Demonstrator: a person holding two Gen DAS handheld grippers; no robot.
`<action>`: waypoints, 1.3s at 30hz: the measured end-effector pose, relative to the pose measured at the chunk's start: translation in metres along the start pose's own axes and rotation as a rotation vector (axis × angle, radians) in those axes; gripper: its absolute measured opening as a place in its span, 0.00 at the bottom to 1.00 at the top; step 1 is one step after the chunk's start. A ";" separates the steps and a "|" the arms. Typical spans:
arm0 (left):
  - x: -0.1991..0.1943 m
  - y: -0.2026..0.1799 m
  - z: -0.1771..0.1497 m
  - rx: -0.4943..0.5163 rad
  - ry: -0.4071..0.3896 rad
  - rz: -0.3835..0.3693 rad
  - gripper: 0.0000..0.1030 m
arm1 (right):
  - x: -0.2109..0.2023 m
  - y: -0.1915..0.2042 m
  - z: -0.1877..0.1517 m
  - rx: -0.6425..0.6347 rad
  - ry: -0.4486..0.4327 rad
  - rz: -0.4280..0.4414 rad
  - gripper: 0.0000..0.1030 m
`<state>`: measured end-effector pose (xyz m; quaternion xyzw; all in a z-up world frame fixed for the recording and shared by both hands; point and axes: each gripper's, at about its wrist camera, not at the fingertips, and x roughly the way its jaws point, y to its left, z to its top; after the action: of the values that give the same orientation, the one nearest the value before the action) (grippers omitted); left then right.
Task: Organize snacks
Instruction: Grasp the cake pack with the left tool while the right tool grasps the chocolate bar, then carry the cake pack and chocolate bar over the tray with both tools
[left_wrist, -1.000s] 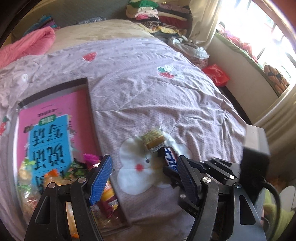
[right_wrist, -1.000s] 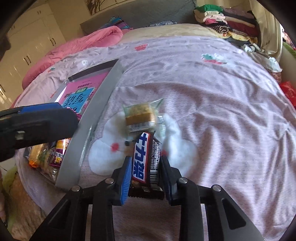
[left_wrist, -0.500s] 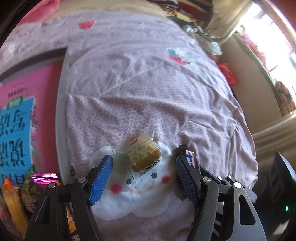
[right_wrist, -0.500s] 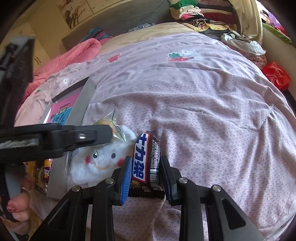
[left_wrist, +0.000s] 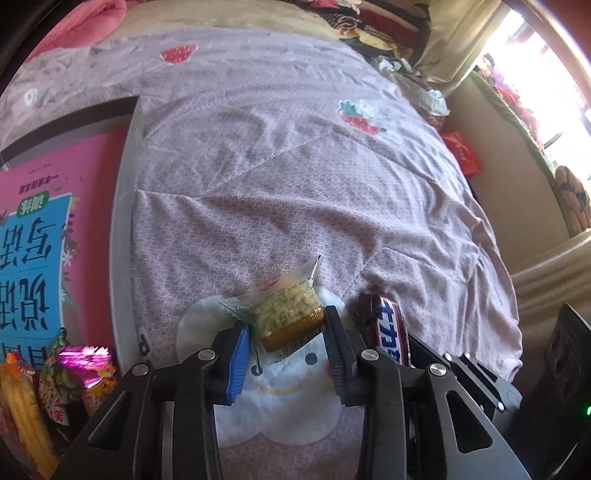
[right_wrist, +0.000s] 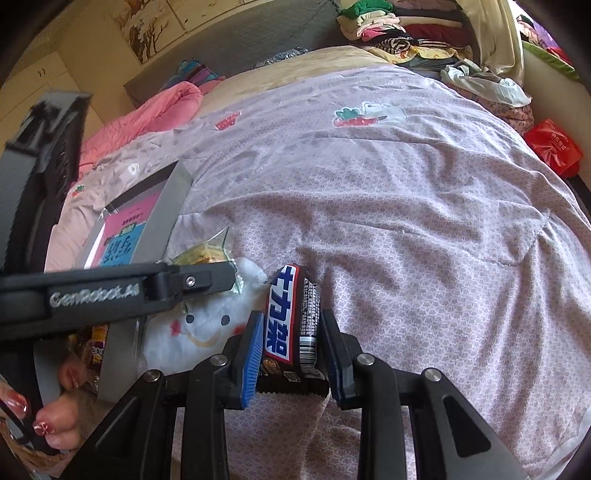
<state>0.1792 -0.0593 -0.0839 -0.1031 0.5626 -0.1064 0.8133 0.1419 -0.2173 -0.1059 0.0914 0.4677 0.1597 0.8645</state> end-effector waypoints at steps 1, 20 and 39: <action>-0.004 0.000 -0.001 0.007 -0.008 -0.003 0.37 | -0.001 0.000 0.000 0.001 -0.005 0.006 0.30; -0.101 0.041 -0.034 0.004 -0.145 -0.004 0.37 | -0.029 0.063 -0.003 -0.147 -0.100 0.159 0.30; -0.180 0.146 -0.070 -0.173 -0.270 0.107 0.37 | -0.045 0.137 -0.016 -0.278 -0.105 0.249 0.30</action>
<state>0.0596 0.1284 0.0104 -0.1559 0.4598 0.0005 0.8742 0.0788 -0.1056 -0.0373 0.0364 0.3805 0.3233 0.8657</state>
